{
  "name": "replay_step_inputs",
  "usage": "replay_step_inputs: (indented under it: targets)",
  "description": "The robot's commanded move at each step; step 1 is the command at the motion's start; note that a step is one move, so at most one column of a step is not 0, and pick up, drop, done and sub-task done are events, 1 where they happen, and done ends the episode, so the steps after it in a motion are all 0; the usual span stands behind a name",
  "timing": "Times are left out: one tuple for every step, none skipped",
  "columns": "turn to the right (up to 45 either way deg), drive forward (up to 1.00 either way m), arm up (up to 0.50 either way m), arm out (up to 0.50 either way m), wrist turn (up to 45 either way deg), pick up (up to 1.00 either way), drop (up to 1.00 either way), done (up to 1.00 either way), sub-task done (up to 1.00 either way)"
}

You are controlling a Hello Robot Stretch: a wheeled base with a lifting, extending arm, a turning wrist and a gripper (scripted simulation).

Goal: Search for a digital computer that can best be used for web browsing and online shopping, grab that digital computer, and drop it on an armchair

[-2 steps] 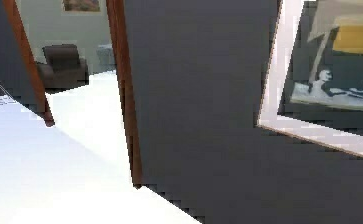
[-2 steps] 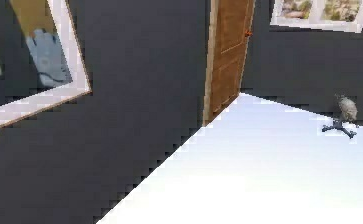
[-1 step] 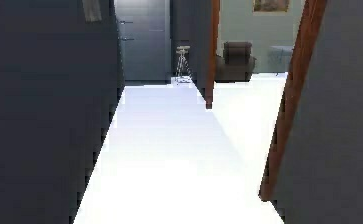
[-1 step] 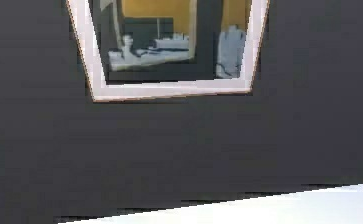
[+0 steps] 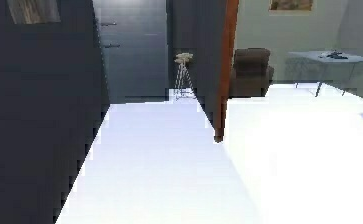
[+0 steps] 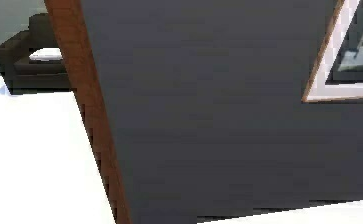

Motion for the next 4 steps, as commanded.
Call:
replay_step_inputs:
  targets:
    - [-6.0,0.00,0.00,0.00,0.0,0.00,0.00,0.00,0.00]
    - [0.0,0.50,0.00,0.00,0.0,0.00,0.00,0.00,0.00]
    - [45.0,0.00,0.00,0.00,0.0,0.00,0.00,0.00,0.00]
    - [0.0,0.55,0.00,0.00,0.0,0.00,0.00,0.00,0.00]
